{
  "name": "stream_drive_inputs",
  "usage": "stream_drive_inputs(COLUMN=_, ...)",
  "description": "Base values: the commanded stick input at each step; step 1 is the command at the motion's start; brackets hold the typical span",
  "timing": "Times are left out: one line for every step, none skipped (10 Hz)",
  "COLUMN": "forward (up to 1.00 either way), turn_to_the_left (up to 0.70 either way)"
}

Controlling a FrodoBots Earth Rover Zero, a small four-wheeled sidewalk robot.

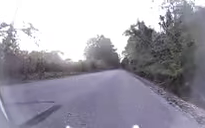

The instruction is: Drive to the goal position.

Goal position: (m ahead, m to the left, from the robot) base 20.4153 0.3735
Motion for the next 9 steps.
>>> stream_drive_inputs(forward=0.70, turn_to_the_left=0.00)
stream_drive_inputs(forward=0.70, turn_to_the_left=0.00)
stream_drive_inputs(forward=0.70, turn_to_the_left=0.00)
stream_drive_inputs(forward=0.70, turn_to_the_left=0.00)
stream_drive_inputs(forward=0.70, turn_to_the_left=0.00)
stream_drive_inputs(forward=0.70, turn_to_the_left=0.00)
stream_drive_inputs(forward=0.70, turn_to_the_left=0.00)
stream_drive_inputs(forward=0.70, turn_to_the_left=0.00)
stream_drive_inputs(forward=0.70, turn_to_the_left=0.00)
